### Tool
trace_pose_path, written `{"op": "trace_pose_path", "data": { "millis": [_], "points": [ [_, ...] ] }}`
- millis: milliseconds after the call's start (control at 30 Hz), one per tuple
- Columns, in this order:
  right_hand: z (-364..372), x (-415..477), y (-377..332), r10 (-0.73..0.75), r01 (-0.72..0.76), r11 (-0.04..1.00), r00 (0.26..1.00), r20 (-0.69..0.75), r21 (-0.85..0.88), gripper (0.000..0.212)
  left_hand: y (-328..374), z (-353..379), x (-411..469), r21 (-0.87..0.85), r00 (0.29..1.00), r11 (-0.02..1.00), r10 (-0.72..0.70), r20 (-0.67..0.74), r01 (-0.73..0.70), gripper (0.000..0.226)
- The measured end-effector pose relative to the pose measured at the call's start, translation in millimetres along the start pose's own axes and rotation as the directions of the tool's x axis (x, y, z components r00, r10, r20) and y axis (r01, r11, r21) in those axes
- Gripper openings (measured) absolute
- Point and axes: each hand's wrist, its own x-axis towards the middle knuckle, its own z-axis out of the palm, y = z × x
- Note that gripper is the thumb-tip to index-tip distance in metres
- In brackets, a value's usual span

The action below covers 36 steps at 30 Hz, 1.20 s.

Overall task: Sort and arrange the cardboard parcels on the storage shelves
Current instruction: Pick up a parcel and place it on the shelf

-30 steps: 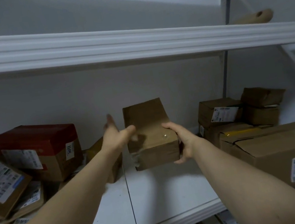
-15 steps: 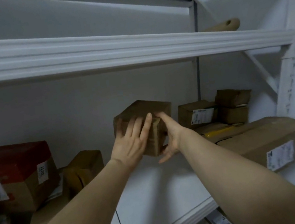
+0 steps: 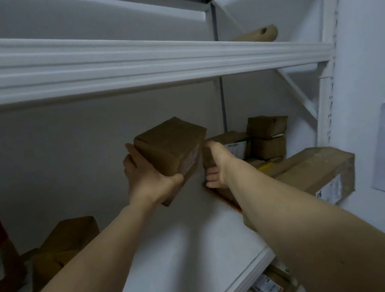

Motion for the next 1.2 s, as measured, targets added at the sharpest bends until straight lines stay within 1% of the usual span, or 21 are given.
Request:
{"op": "trace_pose_path", "data": {
  "millis": [67,100,167,267,333,433,533,667,800,833,933,1067,1200],
  "points": [
    [-15,8,-7,-0.042,0.038,0.997,0.997,-0.061,-0.072,0.041,5,10,9,-0.126,0.998,0.990,-0.052,0.027,0.055,0.130],
    [-21,13,-10,-0.085,0.071,0.991,0.989,-0.121,-0.111,0.033,8,15,13,-0.175,0.997,0.981,-0.074,0.035,0.079,0.125],
    [-34,27,-18,-0.185,0.141,0.969,0.957,-0.221,-0.200,0.037,15,30,21,-0.236,0.994,0.966,-0.101,0.039,0.107,0.117],
    [-61,48,-31,-0.278,0.188,0.932,0.918,-0.281,-0.309,0.038,27,56,35,-0.313,0.994,0.943,-0.110,0.028,0.113,0.118],
    [-82,55,-39,-0.309,0.194,0.908,0.909,-0.280,-0.372,0.039,38,73,42,-0.322,0.991,0.938,-0.123,0.044,0.130,0.123],
    [-107,70,-46,-0.327,0.193,0.880,0.909,-0.259,-0.434,0.040,49,100,51,-0.291,0.989,0.946,-0.124,0.083,0.143,0.126],
    [-129,85,-53,-0.316,0.184,0.868,0.921,-0.227,-0.462,0.041,62,128,59,-0.266,0.987,0.954,-0.116,0.107,0.141,0.129],
    [-145,105,-57,-0.305,0.196,0.855,0.939,-0.160,-0.479,0.034,72,161,70,-0.232,0.981,0.962,-0.110,0.160,0.146,0.131],
    [-154,118,-59,-0.281,0.191,0.853,0.952,-0.120,-0.486,0.011,75,180,81,-0.195,0.975,0.968,-0.121,0.189,0.158,0.130],
    [-156,122,-60,-0.278,0.190,0.856,0.953,-0.119,-0.482,0.009,75,183,83,-0.195,0.972,0.968,-0.120,0.202,0.160,0.129],
    [-159,132,-60,-0.265,0.187,0.864,0.959,-0.106,-0.468,0.014,72,189,89,-0.201,0.960,0.963,-0.125,0.250,0.178,0.132],
    [-161,139,-58,-0.199,0.134,0.868,0.976,-0.088,-0.478,0.006,71,190,90,-0.200,0.934,0.953,-0.154,0.321,0.226,0.143],
    [-161,144,-57,-0.117,0.069,0.881,0.990,-0.076,-0.468,0.008,70,196,92,-0.189,0.921,0.947,-0.186,0.342,0.261,0.148]
  ]
}}
